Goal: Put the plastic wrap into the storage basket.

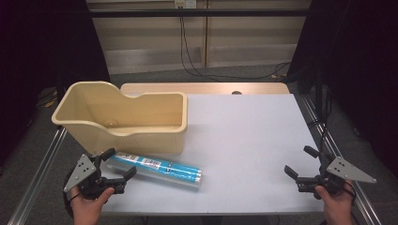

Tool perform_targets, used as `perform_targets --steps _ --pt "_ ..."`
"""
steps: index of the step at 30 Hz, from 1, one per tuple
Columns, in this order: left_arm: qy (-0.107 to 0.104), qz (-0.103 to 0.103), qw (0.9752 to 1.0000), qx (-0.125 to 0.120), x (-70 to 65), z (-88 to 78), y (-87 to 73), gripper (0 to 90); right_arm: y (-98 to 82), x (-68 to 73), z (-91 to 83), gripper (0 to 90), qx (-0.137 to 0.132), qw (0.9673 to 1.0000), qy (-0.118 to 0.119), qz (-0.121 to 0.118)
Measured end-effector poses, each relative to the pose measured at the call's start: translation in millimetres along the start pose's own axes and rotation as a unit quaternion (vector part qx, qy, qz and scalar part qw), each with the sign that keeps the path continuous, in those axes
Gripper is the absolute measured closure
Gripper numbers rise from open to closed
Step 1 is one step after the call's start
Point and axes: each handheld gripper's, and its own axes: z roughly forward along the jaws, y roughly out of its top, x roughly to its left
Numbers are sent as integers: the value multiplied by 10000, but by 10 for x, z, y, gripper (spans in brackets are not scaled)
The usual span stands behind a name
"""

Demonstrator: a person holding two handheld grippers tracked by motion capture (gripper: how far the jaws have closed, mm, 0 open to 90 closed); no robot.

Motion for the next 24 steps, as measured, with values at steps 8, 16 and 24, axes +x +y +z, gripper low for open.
perform_targets --steps 8,16,24 --pt "-98 41 9999 27 -15 27 15 0 -5 9 4 1 22 10000 29 -44" --pt "-360 349 9985 218 -115 143 114 0 0 20 6 1 8 10000 63 -69" --pt "-798 513 9931 683 -238 349 173 0 0 35 27 1 24 9998 177 -110"
